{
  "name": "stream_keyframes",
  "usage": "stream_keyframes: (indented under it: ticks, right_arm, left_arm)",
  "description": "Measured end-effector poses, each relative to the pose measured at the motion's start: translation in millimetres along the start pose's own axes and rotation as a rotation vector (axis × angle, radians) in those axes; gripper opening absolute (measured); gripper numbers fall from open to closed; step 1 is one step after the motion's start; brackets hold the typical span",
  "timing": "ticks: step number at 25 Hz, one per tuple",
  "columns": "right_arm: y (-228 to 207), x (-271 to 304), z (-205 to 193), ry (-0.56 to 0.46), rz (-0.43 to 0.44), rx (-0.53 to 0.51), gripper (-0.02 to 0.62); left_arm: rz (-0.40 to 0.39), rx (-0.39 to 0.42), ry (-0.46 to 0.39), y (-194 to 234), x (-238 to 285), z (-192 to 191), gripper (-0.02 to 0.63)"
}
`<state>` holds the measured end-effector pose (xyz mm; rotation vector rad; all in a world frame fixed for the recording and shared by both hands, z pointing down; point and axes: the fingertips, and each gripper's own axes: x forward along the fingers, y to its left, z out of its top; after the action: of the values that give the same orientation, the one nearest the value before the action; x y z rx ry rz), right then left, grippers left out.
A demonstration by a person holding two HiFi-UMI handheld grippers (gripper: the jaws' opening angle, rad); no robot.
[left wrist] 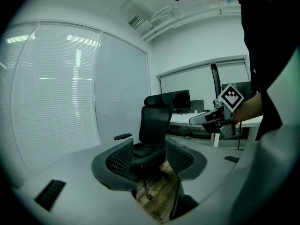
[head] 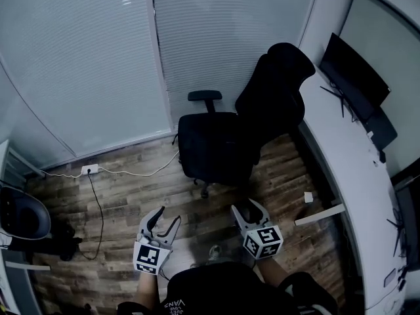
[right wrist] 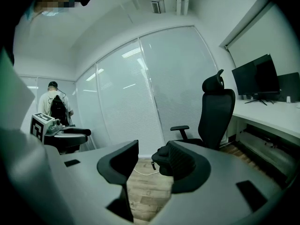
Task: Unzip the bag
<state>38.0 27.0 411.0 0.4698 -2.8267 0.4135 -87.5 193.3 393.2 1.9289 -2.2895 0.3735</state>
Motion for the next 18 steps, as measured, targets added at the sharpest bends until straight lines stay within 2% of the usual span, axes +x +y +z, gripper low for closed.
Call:
stream_keyframes:
  ticks: [9,15,18]
  right_arm:
    - [-30,46,-4,0.039,0.021,0.018,0.179]
    - [-35,77,-12,0.063,-0.032,0.041,0.179]
    - [-33,91,-18,0.070,-0.080,0.057,0.179]
  left_arm:
    - [-0.034,0.025,0.044,18,66,-6,0.213]
    - [-0.088,0.038,0.054,47,104,-18,0.213]
    - [-0.143,0.046,0.046,63,119,-19,0.213]
